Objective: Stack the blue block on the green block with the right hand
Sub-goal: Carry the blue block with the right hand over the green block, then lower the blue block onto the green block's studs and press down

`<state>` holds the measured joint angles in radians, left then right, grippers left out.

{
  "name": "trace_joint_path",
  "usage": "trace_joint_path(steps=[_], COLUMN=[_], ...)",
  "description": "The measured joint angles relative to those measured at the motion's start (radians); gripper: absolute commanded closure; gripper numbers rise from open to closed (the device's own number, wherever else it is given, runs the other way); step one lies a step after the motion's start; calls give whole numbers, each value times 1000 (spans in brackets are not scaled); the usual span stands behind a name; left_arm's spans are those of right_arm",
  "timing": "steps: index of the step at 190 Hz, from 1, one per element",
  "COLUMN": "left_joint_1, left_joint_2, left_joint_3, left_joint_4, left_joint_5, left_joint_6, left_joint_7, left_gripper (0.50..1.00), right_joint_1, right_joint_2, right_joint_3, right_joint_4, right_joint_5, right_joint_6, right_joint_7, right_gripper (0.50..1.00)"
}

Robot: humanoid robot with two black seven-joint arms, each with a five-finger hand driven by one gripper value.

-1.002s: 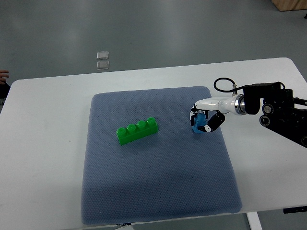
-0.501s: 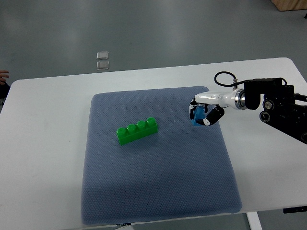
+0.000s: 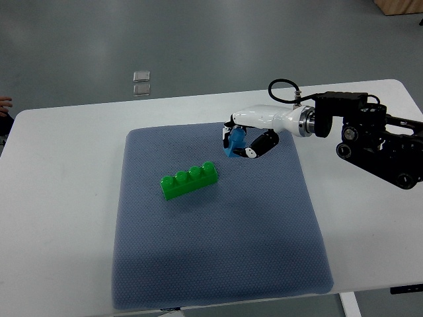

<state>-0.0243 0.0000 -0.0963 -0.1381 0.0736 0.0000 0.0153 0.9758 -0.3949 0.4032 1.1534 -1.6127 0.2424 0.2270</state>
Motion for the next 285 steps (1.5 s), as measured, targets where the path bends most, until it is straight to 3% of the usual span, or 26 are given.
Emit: trace_joint_path(steps=[59,138,285], left_joint_1=[0,0,0], left_joint_2=[0,0,0], left_joint_3=[0,0,0], left_joint_4=[0,0,0], left_joint_5=[0,0,0], left_joint_6=[0,0,0], left_joint_7=[0,0,0], left_gripper=[500,500,500], right_joint_1=[5,4,3], right_joint_2=[105,200,219], right_joint_3=[-27,-67,-93], right_joint_4=[-16,-114,-118], right_joint_5=[-98,-170,-180], right_joint_6=[-48,-109,-122], right_joint_7=[8,5,3], right_gripper=[955,953,953])
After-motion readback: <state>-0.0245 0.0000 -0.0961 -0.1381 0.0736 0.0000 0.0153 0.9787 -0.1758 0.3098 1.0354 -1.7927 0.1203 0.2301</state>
